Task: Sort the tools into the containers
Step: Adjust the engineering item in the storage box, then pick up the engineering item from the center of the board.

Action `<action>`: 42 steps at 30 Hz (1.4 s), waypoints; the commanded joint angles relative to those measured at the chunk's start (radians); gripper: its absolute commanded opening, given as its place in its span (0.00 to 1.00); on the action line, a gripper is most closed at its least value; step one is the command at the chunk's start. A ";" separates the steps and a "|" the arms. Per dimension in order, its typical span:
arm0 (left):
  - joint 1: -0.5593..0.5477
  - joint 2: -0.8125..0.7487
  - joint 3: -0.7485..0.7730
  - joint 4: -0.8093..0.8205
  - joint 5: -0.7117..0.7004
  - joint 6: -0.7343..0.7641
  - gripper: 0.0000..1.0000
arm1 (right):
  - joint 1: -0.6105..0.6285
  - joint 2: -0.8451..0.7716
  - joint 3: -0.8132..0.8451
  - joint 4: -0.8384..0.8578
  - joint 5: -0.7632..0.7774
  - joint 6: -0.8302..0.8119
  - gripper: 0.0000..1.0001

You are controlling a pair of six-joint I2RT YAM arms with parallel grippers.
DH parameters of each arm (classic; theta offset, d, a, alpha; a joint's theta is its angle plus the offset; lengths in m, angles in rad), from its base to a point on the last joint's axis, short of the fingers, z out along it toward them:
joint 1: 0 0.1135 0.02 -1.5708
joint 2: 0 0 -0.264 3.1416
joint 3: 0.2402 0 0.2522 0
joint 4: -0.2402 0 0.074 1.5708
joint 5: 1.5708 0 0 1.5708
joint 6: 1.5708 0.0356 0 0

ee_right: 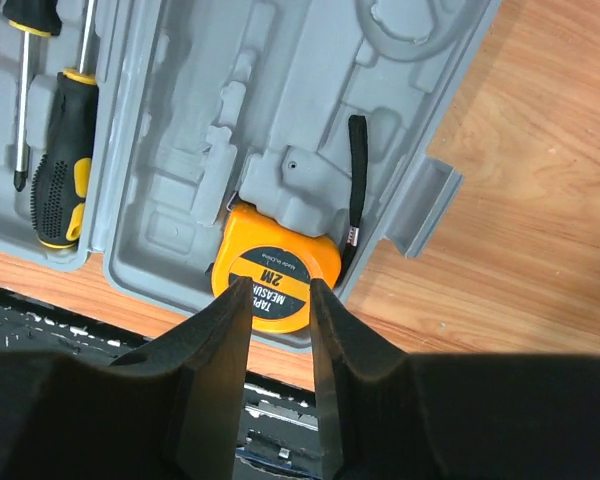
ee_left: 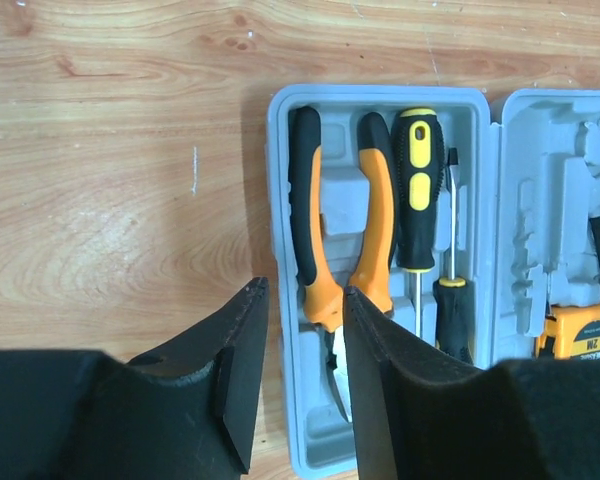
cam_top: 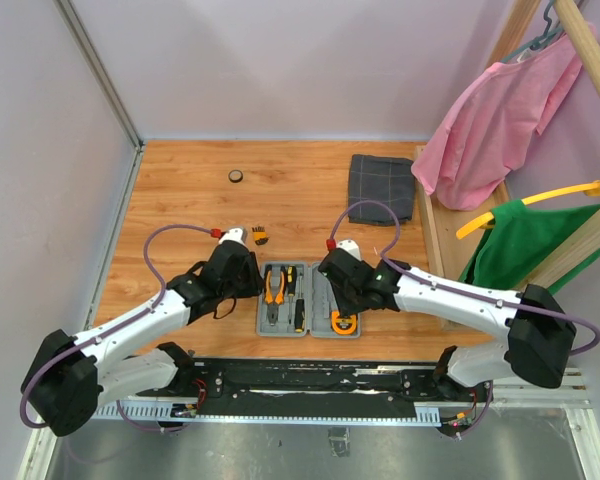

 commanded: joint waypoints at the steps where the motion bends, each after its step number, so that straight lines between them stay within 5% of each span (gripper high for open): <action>1: -0.003 -0.017 0.044 -0.034 -0.060 0.017 0.41 | -0.021 0.030 -0.006 -0.020 -0.056 -0.013 0.30; 16: 0.120 -0.007 0.100 -0.053 -0.049 0.071 0.44 | -0.021 0.134 -0.051 -0.008 -0.122 -0.009 0.29; 29: 0.232 0.032 0.154 -0.028 -0.014 0.046 0.64 | -0.021 0.196 -0.188 0.021 -0.204 0.005 0.27; 42: 0.252 0.180 0.314 0.000 -0.121 0.077 0.80 | -0.021 -0.087 0.007 0.006 -0.082 -0.146 0.43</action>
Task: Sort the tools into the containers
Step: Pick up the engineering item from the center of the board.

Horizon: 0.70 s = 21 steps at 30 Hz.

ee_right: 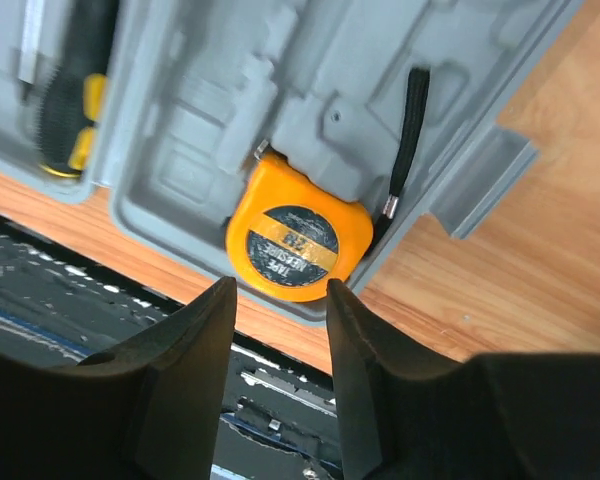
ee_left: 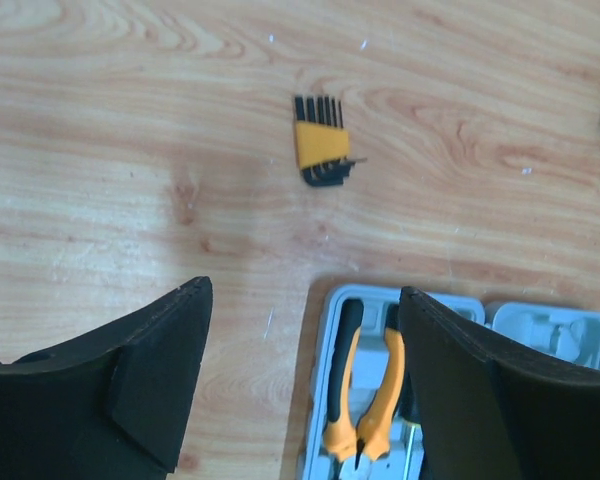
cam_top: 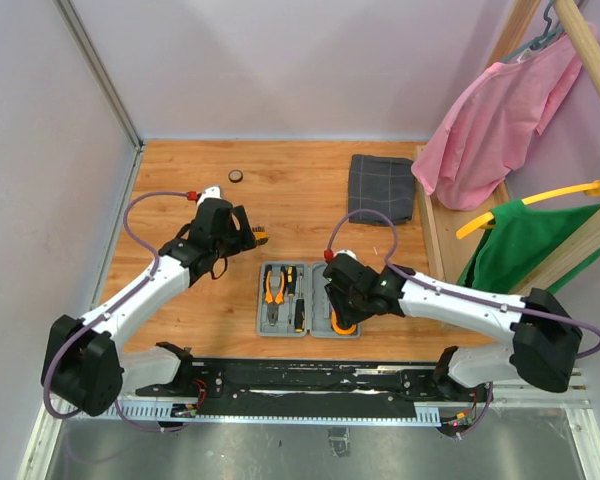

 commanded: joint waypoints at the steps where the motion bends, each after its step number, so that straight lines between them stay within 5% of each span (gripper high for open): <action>1: 0.025 0.068 0.096 0.047 -0.052 0.029 0.80 | -0.008 -0.096 0.107 -0.032 0.081 -0.088 0.44; 10: 0.030 0.289 0.233 0.074 0.002 0.085 0.78 | -0.010 -0.291 0.050 -0.022 0.191 -0.100 0.65; 21: 0.028 0.527 0.316 0.047 0.047 0.123 0.75 | -0.014 -0.390 -0.100 -0.006 0.171 -0.045 0.67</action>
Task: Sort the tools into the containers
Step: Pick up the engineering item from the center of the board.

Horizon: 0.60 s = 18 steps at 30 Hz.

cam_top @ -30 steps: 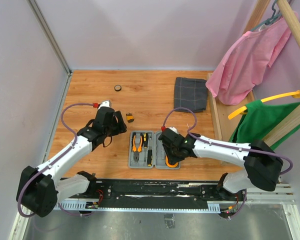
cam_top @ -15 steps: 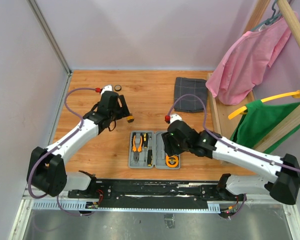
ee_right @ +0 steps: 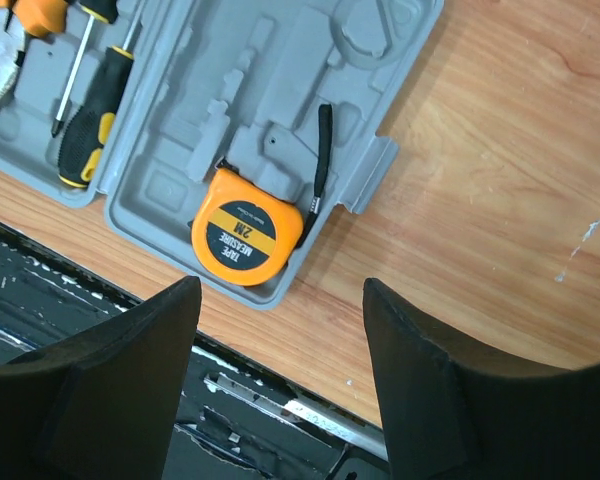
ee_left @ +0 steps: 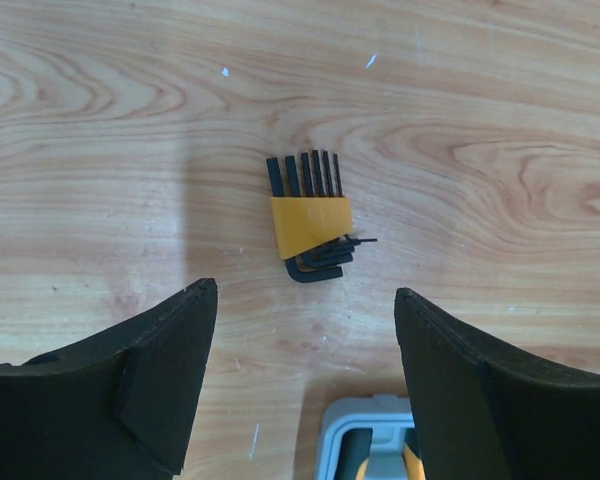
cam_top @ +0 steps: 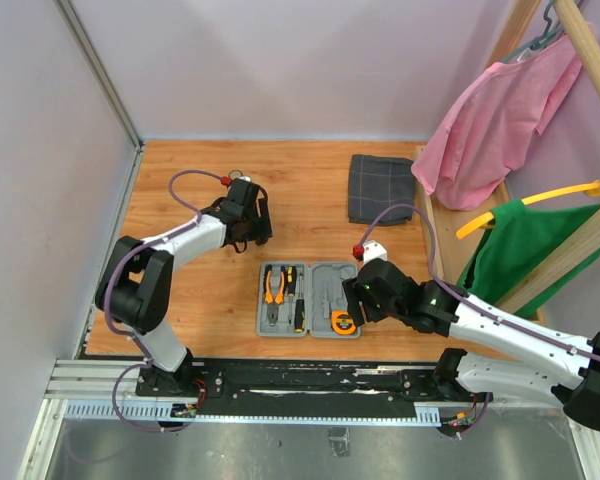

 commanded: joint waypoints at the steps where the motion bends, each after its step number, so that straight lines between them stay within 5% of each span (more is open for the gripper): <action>1: 0.001 0.060 0.060 -0.003 -0.002 0.020 0.75 | -0.014 -0.020 -0.028 0.000 0.012 0.029 0.67; 18: -0.004 0.201 0.138 -0.014 -0.073 0.001 0.69 | -0.016 0.005 -0.039 0.000 0.000 0.014 0.68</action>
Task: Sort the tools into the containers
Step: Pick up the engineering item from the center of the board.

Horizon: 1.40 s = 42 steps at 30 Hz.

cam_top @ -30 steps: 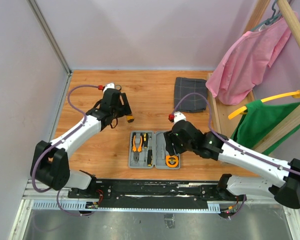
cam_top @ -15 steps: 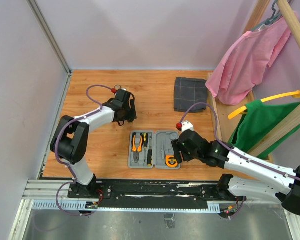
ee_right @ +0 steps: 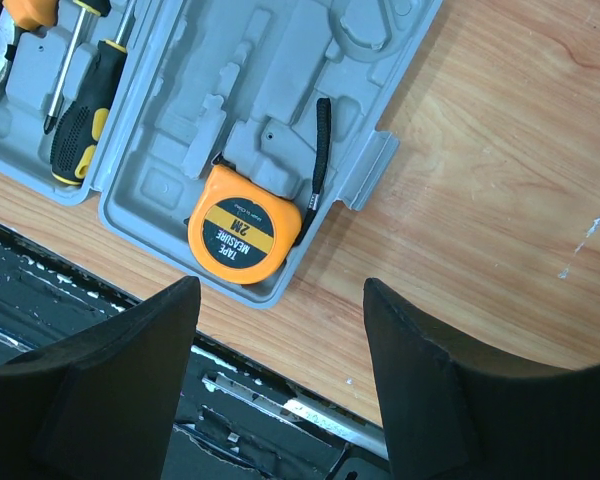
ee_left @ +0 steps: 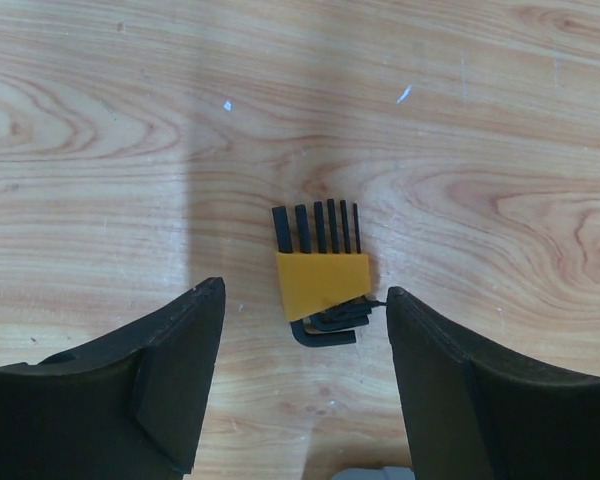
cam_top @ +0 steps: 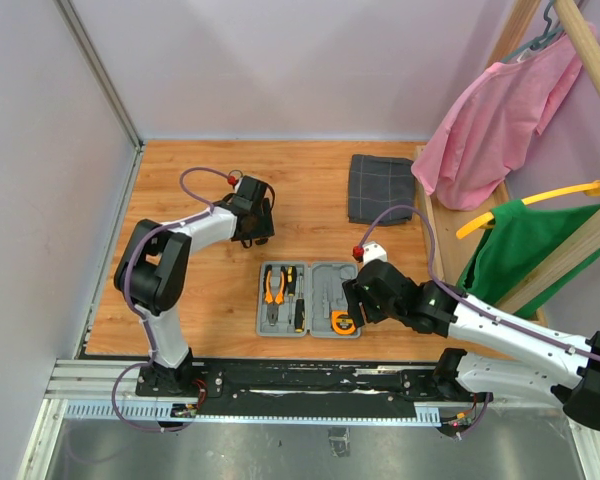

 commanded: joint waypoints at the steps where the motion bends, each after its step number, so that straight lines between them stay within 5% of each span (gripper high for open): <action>1: -0.004 0.035 0.041 0.000 -0.031 0.004 0.69 | -0.016 0.007 -0.016 0.001 0.000 0.001 0.68; 26: -0.070 0.087 0.067 -0.134 -0.058 0.086 0.40 | -0.016 -0.009 -0.037 0.001 0.000 0.009 0.68; 42: -0.079 -0.087 0.057 -0.044 0.058 0.237 0.36 | -0.017 -0.073 -0.050 -0.014 0.042 0.048 0.68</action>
